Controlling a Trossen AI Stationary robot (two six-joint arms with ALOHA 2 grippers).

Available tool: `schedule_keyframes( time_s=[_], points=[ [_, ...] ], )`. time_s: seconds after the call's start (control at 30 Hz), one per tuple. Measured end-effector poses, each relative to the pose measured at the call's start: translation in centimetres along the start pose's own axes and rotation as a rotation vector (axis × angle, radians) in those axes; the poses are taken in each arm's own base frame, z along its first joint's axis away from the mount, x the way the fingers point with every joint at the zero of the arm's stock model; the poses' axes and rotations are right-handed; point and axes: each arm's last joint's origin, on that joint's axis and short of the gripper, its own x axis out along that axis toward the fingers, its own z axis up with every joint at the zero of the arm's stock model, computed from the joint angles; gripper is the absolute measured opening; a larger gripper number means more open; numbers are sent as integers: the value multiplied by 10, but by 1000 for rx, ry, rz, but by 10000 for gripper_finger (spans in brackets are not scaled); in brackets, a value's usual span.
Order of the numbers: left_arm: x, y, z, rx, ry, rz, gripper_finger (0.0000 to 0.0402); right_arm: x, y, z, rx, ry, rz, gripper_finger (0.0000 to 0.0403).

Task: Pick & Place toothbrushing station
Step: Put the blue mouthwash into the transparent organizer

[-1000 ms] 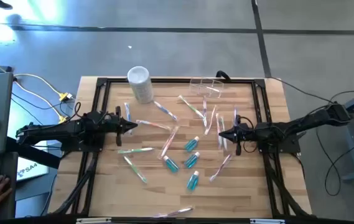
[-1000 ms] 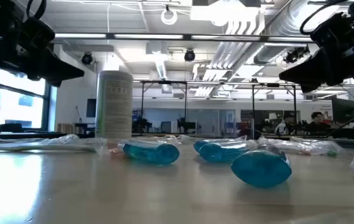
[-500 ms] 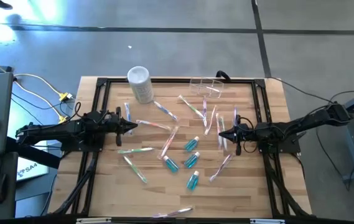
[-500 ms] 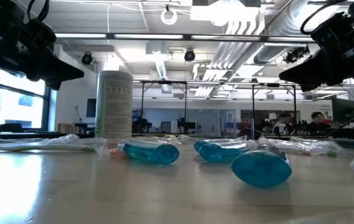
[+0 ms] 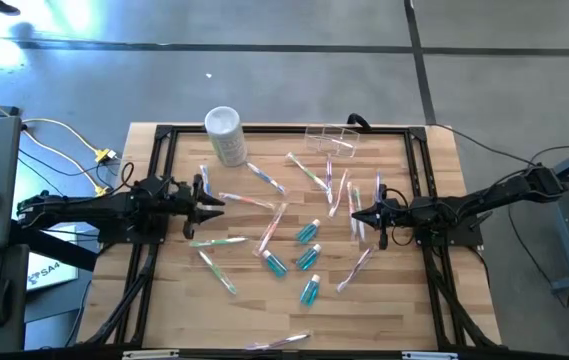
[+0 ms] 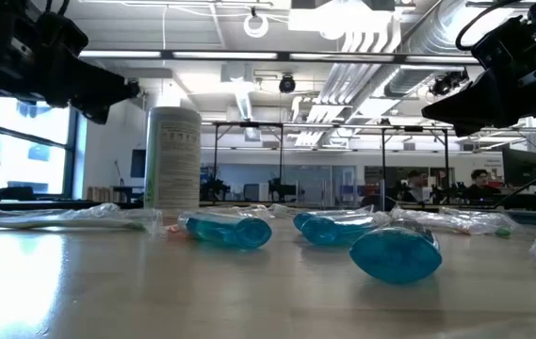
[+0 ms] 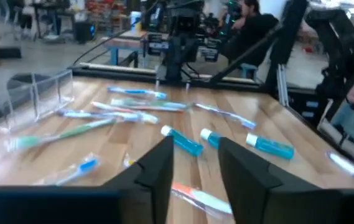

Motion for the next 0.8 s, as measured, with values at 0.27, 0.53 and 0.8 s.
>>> schedule_keyframes(
  time_s=[0.27, 0.53, 0.8],
  points=[
    [21, -7, 19, 218, -68, -173, 151, 0, 0, 0, 0, 0, 0, 2],
    [75, -14, 29, 235, 130, -203, 151, 0, 0, 0, 0, 0, 0, 2],
    [160, 0, 44, 124, 477, 130, 151, 0, 0, 0, 0, 0, 0, 2]
  ],
)
